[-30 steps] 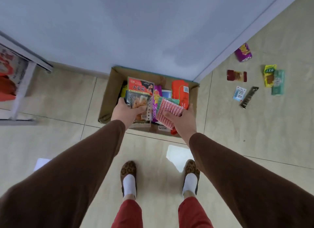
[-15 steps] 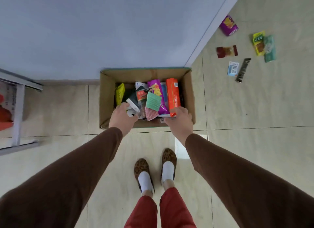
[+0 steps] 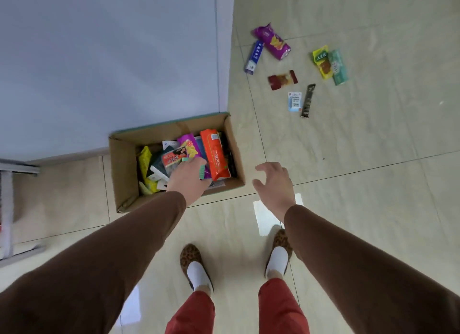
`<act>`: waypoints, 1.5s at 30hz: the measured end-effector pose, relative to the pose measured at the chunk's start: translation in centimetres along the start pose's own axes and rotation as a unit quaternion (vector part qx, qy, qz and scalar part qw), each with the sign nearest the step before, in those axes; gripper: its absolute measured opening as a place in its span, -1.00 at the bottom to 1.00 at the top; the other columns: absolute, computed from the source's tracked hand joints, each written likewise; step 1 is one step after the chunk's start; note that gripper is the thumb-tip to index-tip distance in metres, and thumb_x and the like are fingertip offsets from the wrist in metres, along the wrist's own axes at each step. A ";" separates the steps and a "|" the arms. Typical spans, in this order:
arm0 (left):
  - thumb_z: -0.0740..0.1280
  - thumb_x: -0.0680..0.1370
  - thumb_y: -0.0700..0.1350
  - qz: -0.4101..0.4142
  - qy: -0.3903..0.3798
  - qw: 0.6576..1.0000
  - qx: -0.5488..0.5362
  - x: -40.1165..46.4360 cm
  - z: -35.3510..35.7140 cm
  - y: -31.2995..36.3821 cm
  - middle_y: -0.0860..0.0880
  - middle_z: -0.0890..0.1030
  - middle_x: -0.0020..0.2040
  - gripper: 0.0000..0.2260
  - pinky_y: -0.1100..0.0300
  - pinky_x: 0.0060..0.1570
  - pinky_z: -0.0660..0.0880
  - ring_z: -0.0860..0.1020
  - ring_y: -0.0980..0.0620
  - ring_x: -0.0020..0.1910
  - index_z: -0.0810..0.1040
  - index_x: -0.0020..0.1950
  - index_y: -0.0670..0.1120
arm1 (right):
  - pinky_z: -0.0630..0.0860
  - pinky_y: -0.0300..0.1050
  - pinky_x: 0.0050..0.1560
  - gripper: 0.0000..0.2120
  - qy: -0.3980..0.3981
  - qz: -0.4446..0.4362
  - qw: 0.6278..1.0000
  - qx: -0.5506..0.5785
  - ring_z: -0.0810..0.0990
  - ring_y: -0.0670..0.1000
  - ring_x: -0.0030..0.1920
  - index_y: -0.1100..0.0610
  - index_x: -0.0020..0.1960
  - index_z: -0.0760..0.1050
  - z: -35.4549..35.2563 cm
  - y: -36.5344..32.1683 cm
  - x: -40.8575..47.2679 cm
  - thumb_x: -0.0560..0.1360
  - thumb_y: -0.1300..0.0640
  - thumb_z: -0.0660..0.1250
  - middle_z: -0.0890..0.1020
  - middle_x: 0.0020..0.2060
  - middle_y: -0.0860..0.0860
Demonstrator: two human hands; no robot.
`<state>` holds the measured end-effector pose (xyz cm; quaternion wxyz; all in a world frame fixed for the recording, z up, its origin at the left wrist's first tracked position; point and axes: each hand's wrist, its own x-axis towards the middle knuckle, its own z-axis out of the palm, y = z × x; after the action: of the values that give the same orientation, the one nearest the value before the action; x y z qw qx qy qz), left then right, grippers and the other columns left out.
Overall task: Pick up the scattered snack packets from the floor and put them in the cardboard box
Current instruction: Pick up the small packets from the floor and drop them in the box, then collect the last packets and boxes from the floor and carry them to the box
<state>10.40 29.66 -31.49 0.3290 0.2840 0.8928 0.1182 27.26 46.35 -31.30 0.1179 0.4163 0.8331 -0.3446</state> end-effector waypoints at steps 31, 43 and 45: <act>0.37 0.53 0.01 0.013 -0.032 0.999 -0.007 24.2 9.4 44.4 0.01 0.53 0.30 -0.56 0.00 0.25 0.45 0.48 -0.02 0.27 0.43 0.39 -0.01 | 0.45 0.00 0.28 -0.63 -0.006 0.005 0.999 -0.031 0.43 0.07 0.30 0.05 0.36 0.49 -34.0 28.3 25.6 0.56 0.10 0.31 0.53 0.29 0.02; 0.40 0.50 0.02 -0.090 -0.027 0.995 -0.024 34.8 11.8 51.6 -0.05 0.52 0.34 -0.51 -0.03 0.26 0.45 0.49 -0.08 0.30 0.43 0.40 -0.02 | 0.45 0.00 0.23 -0.63 -0.068 -0.056 0.994 -0.064 0.46 0.10 0.26 0.05 0.36 0.47 -39.9 33.0 41.1 0.56 0.08 0.32 0.55 0.25 0.04; 0.41 0.49 0.03 -0.113 -0.024 0.992 -0.051 36.1 12.5 52.4 -0.04 0.53 0.34 -0.52 -0.03 0.26 0.46 0.50 -0.08 0.29 0.44 0.38 -0.02 | 0.44 0.00 0.23 -0.63 -0.081 -0.063 0.992 -0.077 0.46 0.10 0.26 0.05 0.36 0.47 -40.7 33.4 43.4 0.56 0.08 0.32 0.54 0.25 0.04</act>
<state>18.62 93.53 -38.84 0.3758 0.1669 0.9038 0.1185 29.71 114.18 -38.33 0.1949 0.3237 0.8692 -0.3191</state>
